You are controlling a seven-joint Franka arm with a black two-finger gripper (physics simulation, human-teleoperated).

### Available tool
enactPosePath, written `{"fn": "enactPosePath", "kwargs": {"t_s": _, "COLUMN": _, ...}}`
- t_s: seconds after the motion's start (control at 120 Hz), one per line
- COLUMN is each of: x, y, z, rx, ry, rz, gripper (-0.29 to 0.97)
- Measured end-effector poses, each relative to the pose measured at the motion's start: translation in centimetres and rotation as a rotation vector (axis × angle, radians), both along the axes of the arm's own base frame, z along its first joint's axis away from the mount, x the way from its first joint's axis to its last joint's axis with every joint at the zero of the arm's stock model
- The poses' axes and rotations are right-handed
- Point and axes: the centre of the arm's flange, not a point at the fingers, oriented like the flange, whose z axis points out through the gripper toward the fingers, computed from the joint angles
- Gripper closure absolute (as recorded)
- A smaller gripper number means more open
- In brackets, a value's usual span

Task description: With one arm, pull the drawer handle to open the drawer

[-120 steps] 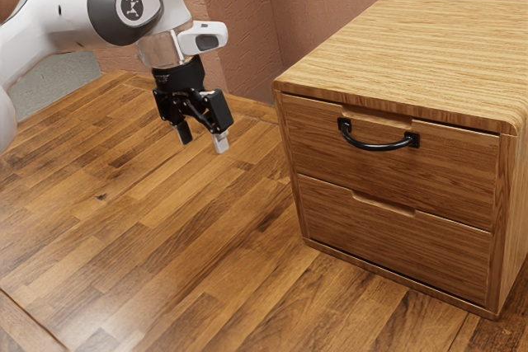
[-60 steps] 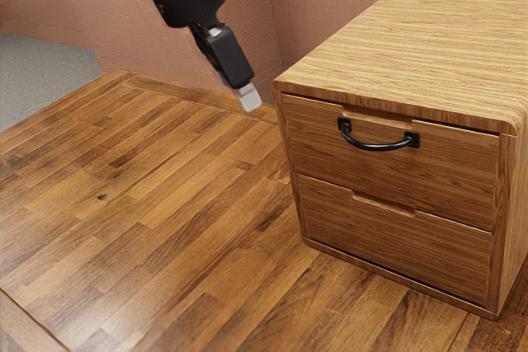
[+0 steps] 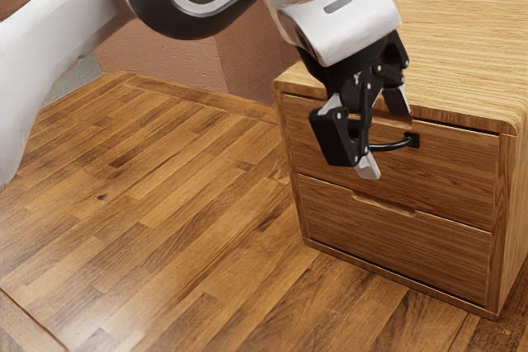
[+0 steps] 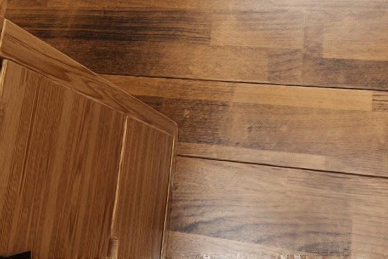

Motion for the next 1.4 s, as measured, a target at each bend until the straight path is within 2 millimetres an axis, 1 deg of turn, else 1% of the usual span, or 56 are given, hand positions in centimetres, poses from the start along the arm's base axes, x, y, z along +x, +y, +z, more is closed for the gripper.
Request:
{"fn": "enactPosePath", "kwargs": {"t_s": 0.042, "x": 0.6, "y": 0.1, "z": -0.6, "rx": 0.018, "ry": -0.006, "rz": -0.023, "gripper": 0.00}}
{"fn": "enactPosePath", "kwargs": {"t_s": 0.1, "x": 1.4, "y": 0.9, "z": -1.1, "rx": 0.045, "ry": -0.009, "rz": -0.043, "gripper": 0.00}}
{"fn": "enactPosePath", "kwargs": {"t_s": 0.183, "x": 1.8, "y": 1.6, "z": -1.5, "rx": 0.076, "ry": -0.010, "rz": -0.075, "gripper": 0.00}}
{"fn": "enactPosePath", "kwargs": {"t_s": 0.25, "x": 2.3, "y": 1.7, "z": -2.1, "rx": 0.094, "ry": -0.005, "rz": -0.104, "gripper": 0.00}}
{"fn": "enactPosePath", "kwargs": {"t_s": 0.325, "x": 3.3, "y": 1.8, "z": -3.5, "rx": 0.108, "ry": 0.013, "rz": -0.135, "gripper": 0.00}}
{"fn": "enactPosePath", "kwargs": {"t_s": 0.375, "x": 3.9, "y": 2.0, "z": -4.0, "rx": 0.115, "ry": 0.017, "rz": -0.149, "gripper": 0.00}}
{"fn": "enactPosePath", "kwargs": {"t_s": 0.717, "x": 5.7, "y": 5.5, "z": -5.0, "rx": 0.139, "ry": 0.025, "rz": -0.188, "gripper": 0.00}}
{"fn": "enactPosePath", "kwargs": {"t_s": 0.842, "x": 5.6, "y": 5.6, "z": -5.0, "rx": 0.153, "ry": 0.023, "rz": -0.201, "gripper": 0.00}}
{"fn": "enactPosePath", "kwargs": {"t_s": 0.933, "x": 4.4, "y": 5.4, "z": -5.2, "rx": 0.178, "ry": 0.021, "rz": -0.215, "gripper": 0.00}}
{"fn": "enactPosePath", "kwargs": {"t_s": 1.067, "x": 3.9, "y": 5.6, "z": -5.9, "rx": 0.196, "ry": 0.006, "rz": -0.220, "gripper": 0.00}}
{"fn": "enactPosePath", "kwargs": {"t_s": 1.4, "x": 4.5, "y": 5.4, "z": -6.7, "rx": 0.196, "ry": -0.041, "rz": -0.234, "gripper": 0.00}}
